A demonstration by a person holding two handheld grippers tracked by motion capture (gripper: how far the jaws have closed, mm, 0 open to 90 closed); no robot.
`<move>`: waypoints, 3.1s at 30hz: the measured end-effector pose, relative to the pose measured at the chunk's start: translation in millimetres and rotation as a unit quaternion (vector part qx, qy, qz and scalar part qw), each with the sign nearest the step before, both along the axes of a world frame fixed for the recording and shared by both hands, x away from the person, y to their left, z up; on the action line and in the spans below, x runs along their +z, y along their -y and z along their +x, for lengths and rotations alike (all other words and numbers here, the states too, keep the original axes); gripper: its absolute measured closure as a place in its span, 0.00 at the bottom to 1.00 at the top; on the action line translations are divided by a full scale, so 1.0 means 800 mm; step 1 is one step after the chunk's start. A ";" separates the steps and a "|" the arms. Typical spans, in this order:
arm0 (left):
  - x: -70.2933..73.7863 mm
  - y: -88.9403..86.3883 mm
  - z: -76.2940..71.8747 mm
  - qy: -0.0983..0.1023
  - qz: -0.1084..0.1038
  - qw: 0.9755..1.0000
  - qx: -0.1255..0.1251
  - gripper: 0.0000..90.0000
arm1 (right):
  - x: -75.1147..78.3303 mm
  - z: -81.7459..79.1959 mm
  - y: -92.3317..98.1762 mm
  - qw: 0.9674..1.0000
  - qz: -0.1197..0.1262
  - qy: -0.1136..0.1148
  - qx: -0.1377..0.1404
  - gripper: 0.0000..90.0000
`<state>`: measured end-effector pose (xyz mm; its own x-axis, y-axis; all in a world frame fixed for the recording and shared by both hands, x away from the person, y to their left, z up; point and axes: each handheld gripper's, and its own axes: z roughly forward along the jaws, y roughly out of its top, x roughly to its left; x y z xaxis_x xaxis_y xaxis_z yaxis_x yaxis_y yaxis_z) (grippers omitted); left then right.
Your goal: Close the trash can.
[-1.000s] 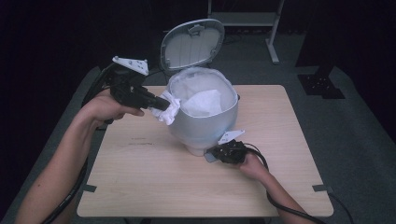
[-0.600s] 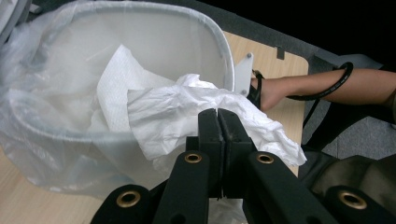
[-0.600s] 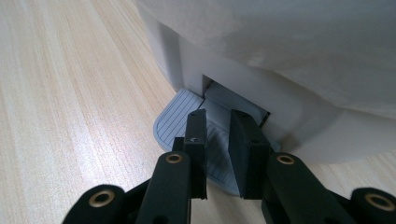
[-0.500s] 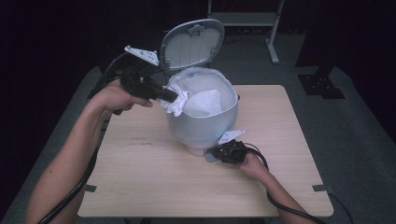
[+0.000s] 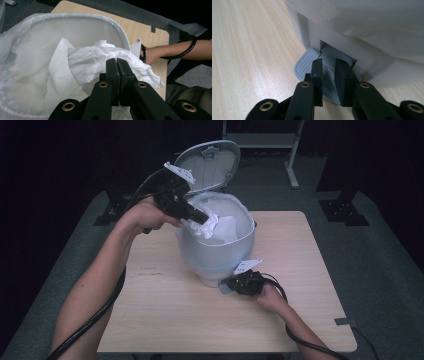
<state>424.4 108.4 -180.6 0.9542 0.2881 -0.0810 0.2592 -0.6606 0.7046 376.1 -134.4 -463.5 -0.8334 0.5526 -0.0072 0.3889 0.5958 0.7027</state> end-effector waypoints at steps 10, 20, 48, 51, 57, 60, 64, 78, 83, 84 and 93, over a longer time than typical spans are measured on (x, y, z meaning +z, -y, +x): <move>-0.012 0.019 0.014 -0.005 -0.005 1.000 0.002 0.99 | 0.000 0.000 0.000 1.000 0.001 0.001 -0.002 0.85; -0.031 0.032 0.026 -0.012 0.012 0.999 0.028 0.94 | 0.000 0.000 0.000 1.000 0.001 0.001 -0.001 0.85; -0.037 -0.008 -0.015 -0.010 -0.027 0.999 0.022 0.75 | 0.001 -0.002 -0.002 1.000 -0.004 0.001 -0.009 0.85; -0.036 -0.022 -0.025 -0.005 -0.031 0.999 0.027 0.74 | 0.000 -0.003 -0.002 1.000 -0.004 0.004 -0.010 0.85; -0.037 -0.044 -0.041 0.002 -0.039 0.999 0.033 0.73 | 0.000 -0.005 -0.003 1.000 -0.004 0.009 -0.012 0.85; -0.037 -0.053 -0.045 0.003 -0.040 0.998 0.037 0.72 | 0.000 -0.005 -0.003 1.000 -0.004 0.011 -0.012 0.85; -0.042 -0.076 -0.052 0.004 -0.045 0.998 0.050 0.70 | 0.001 -0.006 -0.004 1.000 -0.008 0.012 -0.014 0.85; -0.099 -0.133 -0.075 0.001 -0.046 0.994 0.094 0.56 | 0.011 -0.020 0.010 1.000 -0.003 0.016 -0.021 0.85; -0.115 -0.141 -0.080 0.002 -0.049 0.994 0.101 0.51 | 0.022 -0.028 0.023 1.000 0.009 0.013 -0.019 0.79; -0.123 -0.143 -0.082 0.000 -0.046 0.993 0.105 0.50 | 0.026 -0.032 0.031 1.000 0.015 0.008 -0.020 0.76; -0.147 -0.151 -0.086 0.001 -0.048 0.992 0.117 0.45 | 0.035 -0.035 0.057 0.999 0.025 0.002 -0.035 0.70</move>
